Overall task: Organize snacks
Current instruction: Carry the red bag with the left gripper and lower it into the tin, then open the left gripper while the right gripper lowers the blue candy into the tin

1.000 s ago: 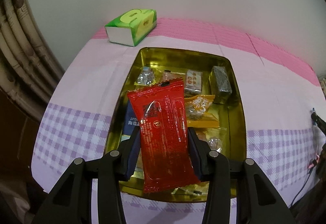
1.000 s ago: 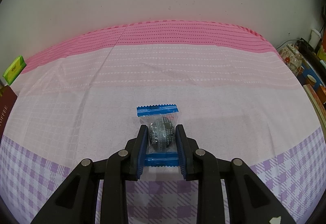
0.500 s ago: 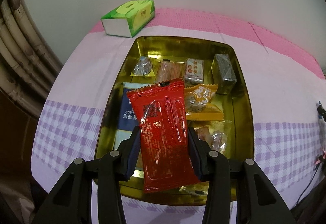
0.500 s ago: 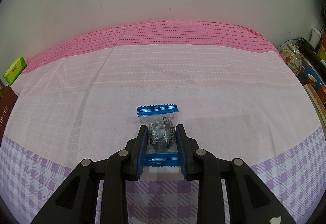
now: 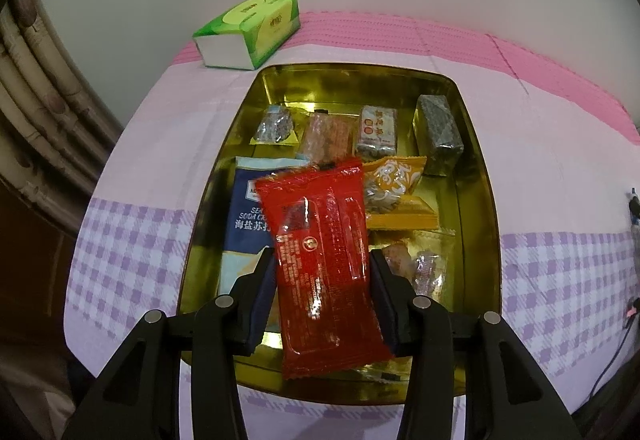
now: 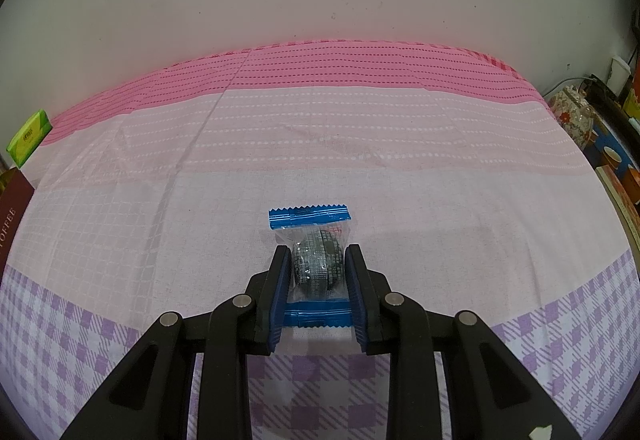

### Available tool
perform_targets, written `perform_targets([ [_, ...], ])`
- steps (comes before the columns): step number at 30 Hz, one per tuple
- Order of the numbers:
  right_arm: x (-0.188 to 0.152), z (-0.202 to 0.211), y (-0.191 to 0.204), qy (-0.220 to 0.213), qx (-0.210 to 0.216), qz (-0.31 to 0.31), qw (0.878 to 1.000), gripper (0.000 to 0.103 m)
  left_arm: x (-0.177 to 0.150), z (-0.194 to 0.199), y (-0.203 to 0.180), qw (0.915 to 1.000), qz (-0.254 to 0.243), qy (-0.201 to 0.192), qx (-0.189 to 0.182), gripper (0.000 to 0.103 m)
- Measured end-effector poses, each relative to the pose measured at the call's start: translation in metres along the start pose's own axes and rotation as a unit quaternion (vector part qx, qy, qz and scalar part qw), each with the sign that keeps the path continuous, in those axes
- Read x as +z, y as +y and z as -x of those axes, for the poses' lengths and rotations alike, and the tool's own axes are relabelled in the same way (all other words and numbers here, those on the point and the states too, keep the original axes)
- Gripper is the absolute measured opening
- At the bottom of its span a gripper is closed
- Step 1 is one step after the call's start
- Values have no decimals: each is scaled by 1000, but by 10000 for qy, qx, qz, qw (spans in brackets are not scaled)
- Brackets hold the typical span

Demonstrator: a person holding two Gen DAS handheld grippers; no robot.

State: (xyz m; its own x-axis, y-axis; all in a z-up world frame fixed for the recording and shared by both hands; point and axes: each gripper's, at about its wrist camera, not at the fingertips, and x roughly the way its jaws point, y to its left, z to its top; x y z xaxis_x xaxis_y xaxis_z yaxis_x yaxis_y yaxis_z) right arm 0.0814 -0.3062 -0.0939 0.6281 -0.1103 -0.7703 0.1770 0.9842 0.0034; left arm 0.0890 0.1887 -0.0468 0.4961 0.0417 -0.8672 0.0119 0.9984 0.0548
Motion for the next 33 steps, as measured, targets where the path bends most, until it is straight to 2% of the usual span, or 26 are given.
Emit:
perform_targets([
  [4, 0, 0, 2, 0, -54, 37, 10000, 25, 0, 10, -4, 9998, -96, -172, 89, 47],
  [9, 0, 0, 4, 11, -70, 39, 10000, 25, -3, 19, -10, 9996, -197, -200, 103, 47],
  [15, 1, 4, 11, 171, -6, 11, 9999, 25, -4, 33, -14, 9986, -266, -411, 205, 48],
  [26, -16, 26, 45, 117, 407, 16, 9991, 24, -1, 38, -8, 9989, -106, -448, 98, 48],
  [33, -15, 50, 94, 14, 878, 311, 9956, 24, -1, 40, -7, 9990, -49, -450, 50, 48],
])
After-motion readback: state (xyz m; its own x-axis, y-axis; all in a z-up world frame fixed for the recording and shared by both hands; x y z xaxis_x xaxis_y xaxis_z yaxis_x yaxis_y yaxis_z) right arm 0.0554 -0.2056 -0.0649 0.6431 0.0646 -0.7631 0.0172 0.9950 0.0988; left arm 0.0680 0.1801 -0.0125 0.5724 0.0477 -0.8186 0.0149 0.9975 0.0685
